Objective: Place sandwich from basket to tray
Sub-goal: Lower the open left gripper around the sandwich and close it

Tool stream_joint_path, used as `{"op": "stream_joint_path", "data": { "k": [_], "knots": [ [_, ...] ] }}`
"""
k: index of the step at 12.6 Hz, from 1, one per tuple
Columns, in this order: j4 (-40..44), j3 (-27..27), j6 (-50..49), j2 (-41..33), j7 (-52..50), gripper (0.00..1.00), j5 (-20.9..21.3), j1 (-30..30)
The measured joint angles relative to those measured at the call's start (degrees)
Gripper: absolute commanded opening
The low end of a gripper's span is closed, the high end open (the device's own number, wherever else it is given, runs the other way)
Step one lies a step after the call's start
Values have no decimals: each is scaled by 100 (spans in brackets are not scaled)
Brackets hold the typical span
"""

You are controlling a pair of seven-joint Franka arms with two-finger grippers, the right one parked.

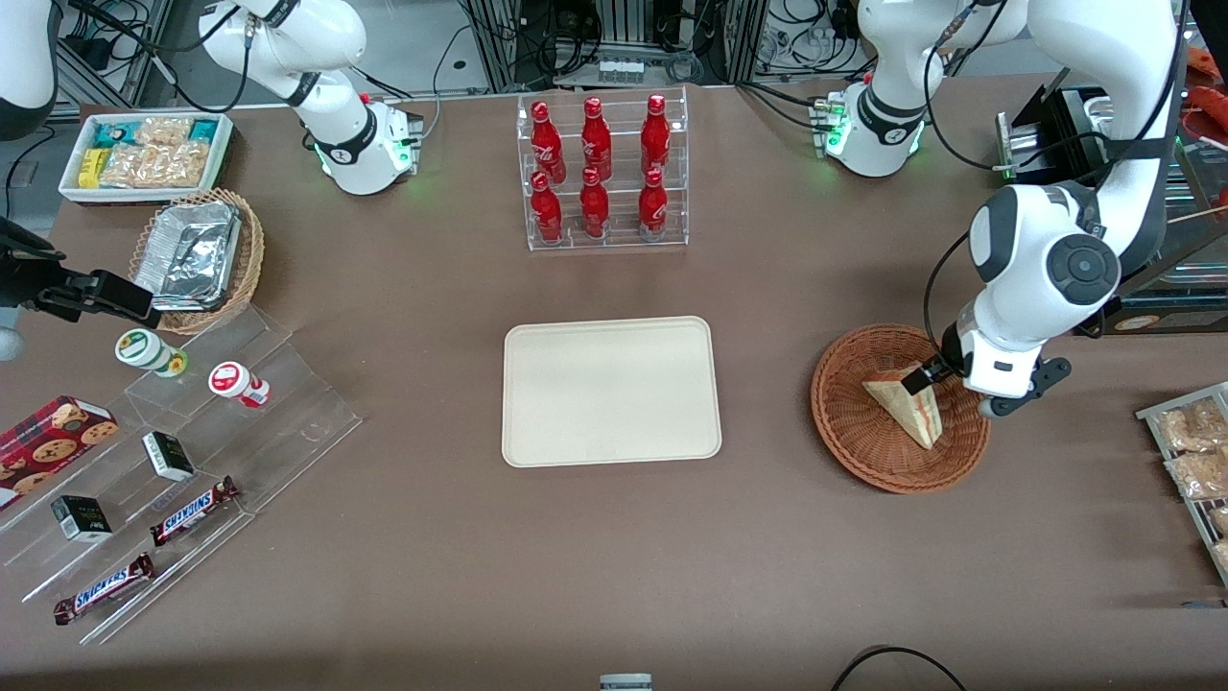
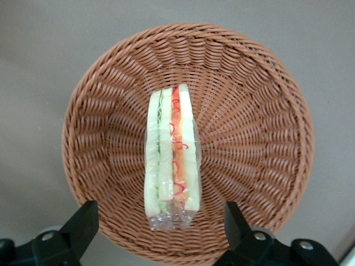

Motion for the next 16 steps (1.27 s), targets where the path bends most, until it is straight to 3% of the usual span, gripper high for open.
{"op": "stream_joint_path", "data": {
  "k": [3, 12, 13, 15, 16],
  "knots": [
    [-65, 0, 119, 53, -196, 100, -205, 62],
    [-107, -12, 416, 613, -259, 100, -216, 37],
    [-108, -12, 499, 706, -282, 95, -216, 37],
    [-108, -12, 628, 856, -427, 16, -219, 37],
    [-108, -13, 657, 889, -573, 0, -219, 36]
  ]
}}
